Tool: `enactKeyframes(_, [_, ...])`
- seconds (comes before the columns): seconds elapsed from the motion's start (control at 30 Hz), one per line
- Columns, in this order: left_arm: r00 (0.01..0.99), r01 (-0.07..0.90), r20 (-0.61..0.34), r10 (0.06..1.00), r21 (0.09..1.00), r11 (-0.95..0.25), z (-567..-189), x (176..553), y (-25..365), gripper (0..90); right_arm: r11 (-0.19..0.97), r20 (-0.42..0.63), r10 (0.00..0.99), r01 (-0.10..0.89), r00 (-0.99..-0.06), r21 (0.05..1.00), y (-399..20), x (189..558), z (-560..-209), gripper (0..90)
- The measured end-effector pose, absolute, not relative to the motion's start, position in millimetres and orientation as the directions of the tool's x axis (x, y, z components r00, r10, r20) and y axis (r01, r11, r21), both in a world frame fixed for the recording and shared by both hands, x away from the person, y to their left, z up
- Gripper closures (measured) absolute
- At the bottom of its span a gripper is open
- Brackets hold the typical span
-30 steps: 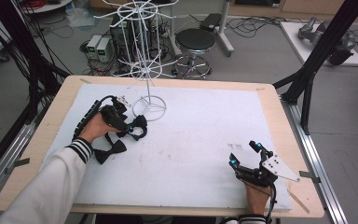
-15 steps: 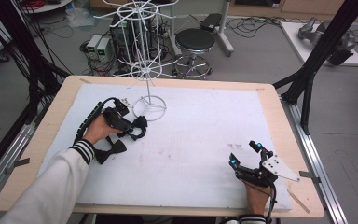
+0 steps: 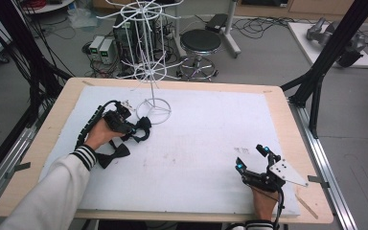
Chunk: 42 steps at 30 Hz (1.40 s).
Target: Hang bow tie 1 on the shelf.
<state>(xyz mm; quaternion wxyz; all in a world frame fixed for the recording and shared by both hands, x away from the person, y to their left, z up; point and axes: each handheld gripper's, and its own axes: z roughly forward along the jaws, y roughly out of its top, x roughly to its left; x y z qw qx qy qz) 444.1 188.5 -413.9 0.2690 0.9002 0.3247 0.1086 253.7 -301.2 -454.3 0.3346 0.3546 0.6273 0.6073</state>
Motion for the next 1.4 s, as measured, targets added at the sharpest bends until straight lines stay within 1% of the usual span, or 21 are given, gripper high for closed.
enactKeyframes(0.07, [0.762,0.521,0.022,0.647,0.573,-0.632,-411.8,443.0,189.6,74.7,0.012,0.011,0.851,0.040,-0.525,0.999,-301.2,253.6,-454.3,10.8])
enactKeyframes(0.23, [0.763,0.509,0.036,0.646,0.584,-0.633,-407.7,442.1,193.2,74.7,0.012,0.010,0.852,0.038,-0.524,0.999,-301.2,253.7,-454.3,10.8])
enactKeyframes(0.27, [0.758,0.508,0.032,0.652,0.599,-0.620,-405.8,440.9,194.7,74.7,0.012,0.009,0.851,0.037,-0.525,0.999,-301.1,253.9,-454.3,10.8])
enactKeyframes(0.5, [0.758,0.495,0.044,0.651,0.611,-0.617,-400.5,438.9,199.6,74.7,0.013,0.007,0.851,0.034,-0.525,0.999,-301.1,254.0,-454.3,10.8])
enactKeyframes(0.6, [0.754,0.489,0.035,0.656,0.638,-0.595,-397.2,436.8,204.0,74.7,0.014,0.008,0.852,0.038,-0.523,0.999,-301.2,253.7,-454.2,10.8])
enactKeyframes(1.1, [0.733,0.464,0.034,0.679,0.706,-0.536,-385.8,424.5,223.0,74.8,0.012,0.010,0.852,0.039,-0.523,0.999,-301.1,253.7,-454.3,10.8])
enactKeyframes(1.4, [0.716,0.440,0.025,0.697,0.759,-0.479,-376.0,416.2,236.0,74.7,0.013,0.009,0.852,0.038,-0.523,0.999,-301.2,253.8,-454.3,10.8])
